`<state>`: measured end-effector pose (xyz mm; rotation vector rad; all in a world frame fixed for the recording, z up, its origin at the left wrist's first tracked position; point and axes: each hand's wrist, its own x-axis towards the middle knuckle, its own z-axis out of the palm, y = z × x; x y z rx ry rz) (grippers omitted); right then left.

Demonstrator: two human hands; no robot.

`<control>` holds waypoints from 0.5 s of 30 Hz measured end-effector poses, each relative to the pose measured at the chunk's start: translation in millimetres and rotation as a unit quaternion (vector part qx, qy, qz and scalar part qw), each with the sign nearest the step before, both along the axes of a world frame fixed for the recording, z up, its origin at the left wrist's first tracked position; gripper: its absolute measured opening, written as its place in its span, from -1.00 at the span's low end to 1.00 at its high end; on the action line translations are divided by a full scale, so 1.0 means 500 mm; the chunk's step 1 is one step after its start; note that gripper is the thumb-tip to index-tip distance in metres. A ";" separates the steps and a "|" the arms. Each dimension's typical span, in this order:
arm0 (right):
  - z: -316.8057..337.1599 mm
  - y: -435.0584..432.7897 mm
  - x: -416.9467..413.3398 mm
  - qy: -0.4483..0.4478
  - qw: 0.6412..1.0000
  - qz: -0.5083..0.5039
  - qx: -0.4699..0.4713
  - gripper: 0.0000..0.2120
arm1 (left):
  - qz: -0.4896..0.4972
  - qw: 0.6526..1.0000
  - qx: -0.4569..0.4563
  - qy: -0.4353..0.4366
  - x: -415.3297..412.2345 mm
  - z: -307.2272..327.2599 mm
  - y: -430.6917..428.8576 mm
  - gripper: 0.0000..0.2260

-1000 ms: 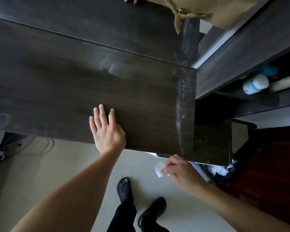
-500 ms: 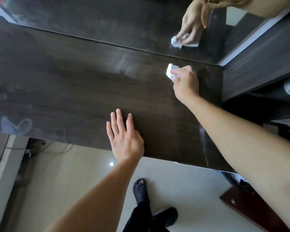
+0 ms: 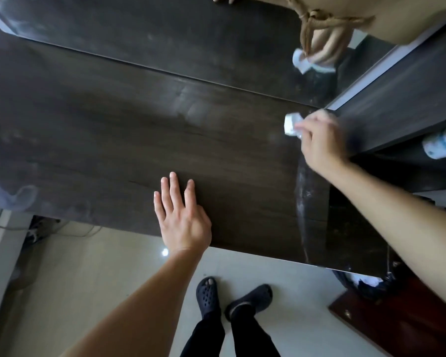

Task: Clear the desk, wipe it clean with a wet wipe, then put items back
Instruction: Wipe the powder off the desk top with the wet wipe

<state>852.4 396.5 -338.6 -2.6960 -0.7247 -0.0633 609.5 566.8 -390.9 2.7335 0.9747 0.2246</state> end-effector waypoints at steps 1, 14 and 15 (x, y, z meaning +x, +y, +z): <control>-0.011 0.015 0.049 -0.004 0.999 -0.044 -0.029 -0.74 | 0.001 1.000 0.001 -0.003 0.000 0.000 -0.001 -0.57; -0.009 -0.114 -0.136 0.048 0.984 0.127 -0.118 -0.70 | 0.005 1.000 0.007 -0.011 0.000 0.002 -0.001 -0.58; 0.008 -0.135 -0.173 0.076 0.975 0.172 -0.116 -0.76 | 0.006 1.000 0.006 -0.012 0.001 0.004 -0.002 -0.58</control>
